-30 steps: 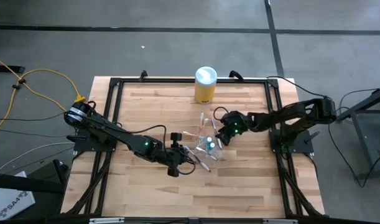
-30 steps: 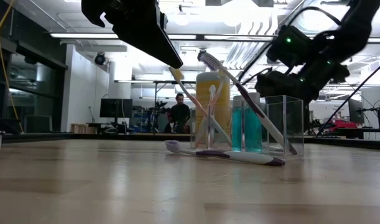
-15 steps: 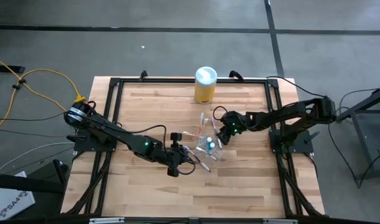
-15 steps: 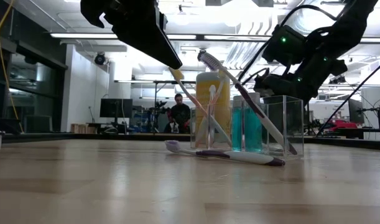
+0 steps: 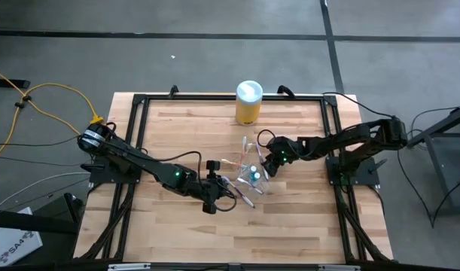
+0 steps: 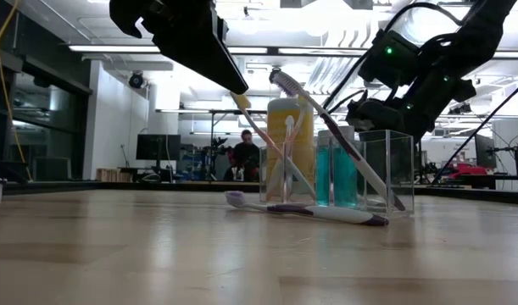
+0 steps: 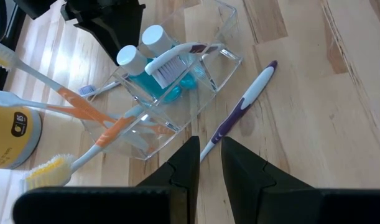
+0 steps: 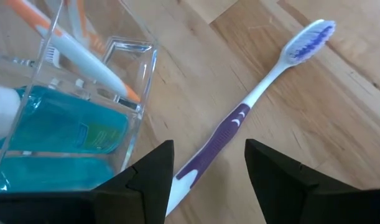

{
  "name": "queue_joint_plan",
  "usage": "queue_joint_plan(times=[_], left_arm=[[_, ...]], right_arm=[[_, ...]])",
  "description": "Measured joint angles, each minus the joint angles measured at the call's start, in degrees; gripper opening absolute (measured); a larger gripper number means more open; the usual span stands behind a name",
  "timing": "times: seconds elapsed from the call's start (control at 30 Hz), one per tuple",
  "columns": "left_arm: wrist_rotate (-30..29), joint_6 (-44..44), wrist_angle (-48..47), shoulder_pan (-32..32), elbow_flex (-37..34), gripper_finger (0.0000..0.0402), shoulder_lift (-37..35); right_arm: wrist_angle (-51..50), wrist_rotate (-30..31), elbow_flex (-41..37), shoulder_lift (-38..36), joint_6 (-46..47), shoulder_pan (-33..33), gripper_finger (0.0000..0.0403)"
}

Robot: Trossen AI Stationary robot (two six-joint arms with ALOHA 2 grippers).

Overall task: Pick & Place toothbrushing station
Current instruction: Put the top purple toothbrush into the bottom compartment of the transparent organizer

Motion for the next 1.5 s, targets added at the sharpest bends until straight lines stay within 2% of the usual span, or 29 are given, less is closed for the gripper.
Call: queue_joint_plan(times=[0.67,0.9,1.1,1.37,1.5], left_arm=[[0.0,-0.3,0.0,0.0,0.0,0.0059,0.0],[0.1,-0.3,0.0,0.0,0.0,0.0059,0.0],[0.1,-0.9,-0.7,0.0,0.0,0.0059,0.0],[0.1,-1.0,-1.3,0.0,0.0,0.0059,0.0],[0.1,-1.1,-1.3,0.0,0.0,0.0059,0.0]], right_arm=[[1.3,1.3,0.0,0.2,0.1,0.0,0.019],[2.3,1.5,1.4,4.6,0.5,0.7,0.019],[0.4,0.3,5.3,8.4,-0.2,0.8,0.019],[-4.5,3.0,6.2,8.5,2.6,0.7,0.0189],[-6.0,3.2,6.3,8.5,3.4,0.6,0.0175]])
